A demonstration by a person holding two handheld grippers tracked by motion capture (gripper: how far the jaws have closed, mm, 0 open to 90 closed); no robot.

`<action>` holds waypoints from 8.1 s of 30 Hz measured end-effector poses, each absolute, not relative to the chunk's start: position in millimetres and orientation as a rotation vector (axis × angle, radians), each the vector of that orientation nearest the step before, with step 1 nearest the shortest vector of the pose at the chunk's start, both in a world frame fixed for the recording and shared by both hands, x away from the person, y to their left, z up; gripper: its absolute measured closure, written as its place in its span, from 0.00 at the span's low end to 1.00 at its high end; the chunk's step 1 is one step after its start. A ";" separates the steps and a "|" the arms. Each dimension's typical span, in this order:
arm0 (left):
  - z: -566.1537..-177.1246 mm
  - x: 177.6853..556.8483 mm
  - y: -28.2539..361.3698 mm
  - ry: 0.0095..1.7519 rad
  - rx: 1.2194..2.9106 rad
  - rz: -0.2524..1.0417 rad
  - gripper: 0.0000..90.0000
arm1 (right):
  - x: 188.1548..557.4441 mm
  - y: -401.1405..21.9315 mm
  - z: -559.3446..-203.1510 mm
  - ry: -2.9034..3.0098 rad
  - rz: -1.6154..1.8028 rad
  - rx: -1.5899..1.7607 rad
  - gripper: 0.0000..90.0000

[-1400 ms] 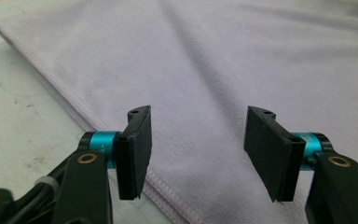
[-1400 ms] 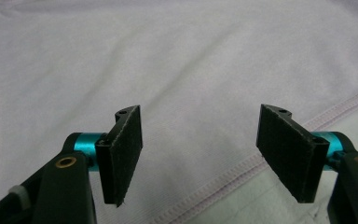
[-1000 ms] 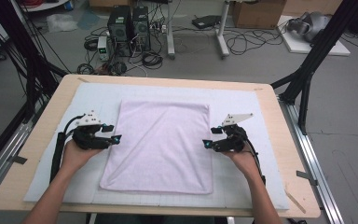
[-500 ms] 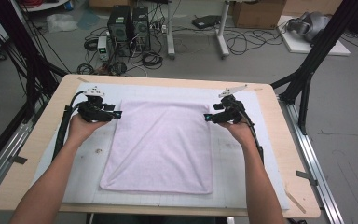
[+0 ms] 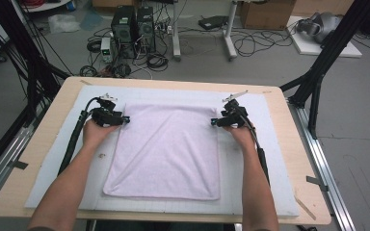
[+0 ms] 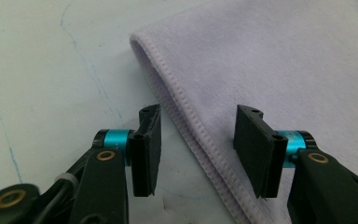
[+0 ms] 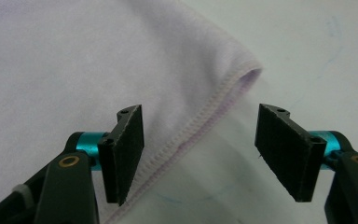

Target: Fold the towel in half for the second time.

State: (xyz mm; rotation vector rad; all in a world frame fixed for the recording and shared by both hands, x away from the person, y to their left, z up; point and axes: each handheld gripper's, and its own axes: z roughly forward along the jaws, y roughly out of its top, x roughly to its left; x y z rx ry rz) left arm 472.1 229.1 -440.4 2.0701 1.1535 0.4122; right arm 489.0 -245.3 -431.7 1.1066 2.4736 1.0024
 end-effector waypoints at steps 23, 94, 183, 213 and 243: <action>-419.6 464.8 235.2 1.092 1.975 0.380 0.95 | 475.7 -246.4 -421.2 2.485 1.185 1.046 0.94; -395.9 269.1 265.4 0.685 2.046 0.263 0.63 | 289.3 -245.9 -397.6 2.675 1.541 0.672 0.67; -410.6 272.6 242.7 0.673 2.126 0.352 0.69 | 288.6 -241.7 -411.1 2.629 1.326 0.675 0.64; -439.0 347.3 229.9 0.910 2.159 0.388 0.62 | 361.8 -238.6 -445.0 2.633 1.207 0.899 0.62; -395.3 372.0 216.0 0.875 2.061 0.568 0.91 | 383.1 -239.1 -391.5 2.548 1.183 0.821 0.90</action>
